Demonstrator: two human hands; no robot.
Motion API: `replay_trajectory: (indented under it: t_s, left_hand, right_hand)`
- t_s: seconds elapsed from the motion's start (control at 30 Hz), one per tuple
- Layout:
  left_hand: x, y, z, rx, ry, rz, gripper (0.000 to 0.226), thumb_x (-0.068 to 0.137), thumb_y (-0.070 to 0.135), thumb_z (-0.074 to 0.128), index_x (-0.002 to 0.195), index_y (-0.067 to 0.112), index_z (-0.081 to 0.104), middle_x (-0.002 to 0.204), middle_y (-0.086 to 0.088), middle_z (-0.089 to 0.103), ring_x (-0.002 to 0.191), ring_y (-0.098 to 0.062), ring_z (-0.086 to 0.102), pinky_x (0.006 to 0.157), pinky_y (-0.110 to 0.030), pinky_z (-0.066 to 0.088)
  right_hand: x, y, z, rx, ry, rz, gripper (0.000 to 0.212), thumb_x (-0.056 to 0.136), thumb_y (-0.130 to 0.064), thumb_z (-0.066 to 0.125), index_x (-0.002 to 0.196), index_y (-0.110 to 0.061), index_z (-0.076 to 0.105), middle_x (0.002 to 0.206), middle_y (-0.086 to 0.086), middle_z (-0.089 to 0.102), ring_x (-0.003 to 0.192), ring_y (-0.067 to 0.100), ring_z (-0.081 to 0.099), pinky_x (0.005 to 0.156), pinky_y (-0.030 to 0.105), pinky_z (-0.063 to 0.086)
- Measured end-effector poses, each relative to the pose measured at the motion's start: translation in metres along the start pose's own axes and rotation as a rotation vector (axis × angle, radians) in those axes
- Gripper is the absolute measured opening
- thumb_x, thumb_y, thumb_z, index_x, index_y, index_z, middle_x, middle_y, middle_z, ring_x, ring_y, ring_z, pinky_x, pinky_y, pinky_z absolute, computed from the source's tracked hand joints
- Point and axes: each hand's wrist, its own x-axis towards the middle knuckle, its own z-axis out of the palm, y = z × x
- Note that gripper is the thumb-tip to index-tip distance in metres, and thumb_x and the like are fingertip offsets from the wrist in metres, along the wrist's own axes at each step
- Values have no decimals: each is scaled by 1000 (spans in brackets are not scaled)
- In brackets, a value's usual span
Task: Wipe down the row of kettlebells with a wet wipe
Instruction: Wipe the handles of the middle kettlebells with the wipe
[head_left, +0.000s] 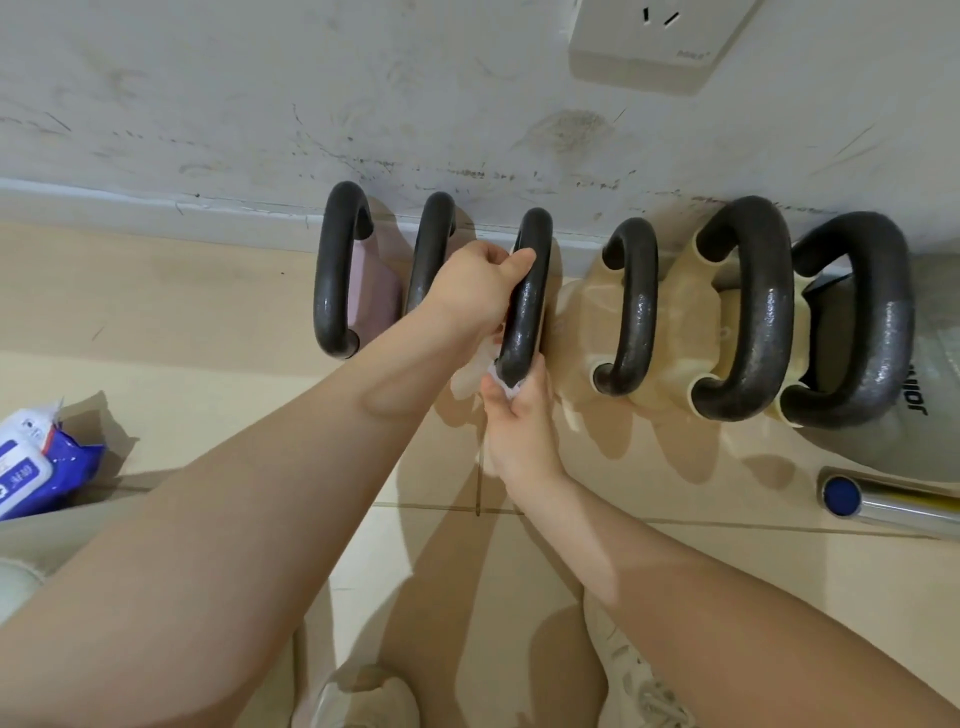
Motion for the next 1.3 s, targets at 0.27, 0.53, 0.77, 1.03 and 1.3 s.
replay_trajectory:
  t_s: [0.27, 0.53, 0.77, 1.03, 1.3]
  left_hand:
    - [-19, -3, -15, -107, 32, 16, 27, 96, 29, 40, 118, 22, 53, 92, 3, 56, 86, -14, 50, 88, -37, 44]
    - [-44, -19, -35, -355, 142, 95, 27, 96, 14, 38, 83, 21, 60, 84, 1, 62, 78, -13, 54, 76, -22, 46]
    - [-54, -21, -51, -415, 199, 70, 28, 95, 11, 36, 81, 16, 59, 75, 1, 61, 64, -11, 53, 58, -14, 48]
    - [-66, -25, -52, -421, 176, 16, 24, 93, 10, 38, 80, 11, 59, 73, -4, 58, 61, -14, 52, 51, -15, 46]
    - [-67, -28, -47, -448, 228, 63, 25, 92, 10, 38, 83, 9, 61, 72, -4, 59, 60, -14, 51, 52, -15, 46]
  right_hand:
    - [-6, -6, -24, 171, -205, -82, 31, 97, -12, 42, 126, -24, 41, 121, -11, 55, 106, -14, 50, 99, 14, 37]
    - [17, -4, -37, -864, -79, -891, 56, 84, 7, 40, 138, -5, 34, 151, 6, 31, 143, 23, 13, 117, 43, 12]
    - [23, -14, -54, -1963, -374, -1359, 57, 86, -51, 43, 108, -4, 66, 106, 8, 67, 110, 26, 55, 108, 38, 23]
    - [32, -36, -46, -2001, -382, -1468, 45, 83, -18, 29, 117, -9, 56, 90, 5, 68, 84, 25, 61, 91, 36, 45]
    - [47, -59, -45, -1798, -160, -1170, 34, 83, -25, 41, 81, -7, 70, 89, 16, 71, 104, 35, 62, 105, 43, 32]
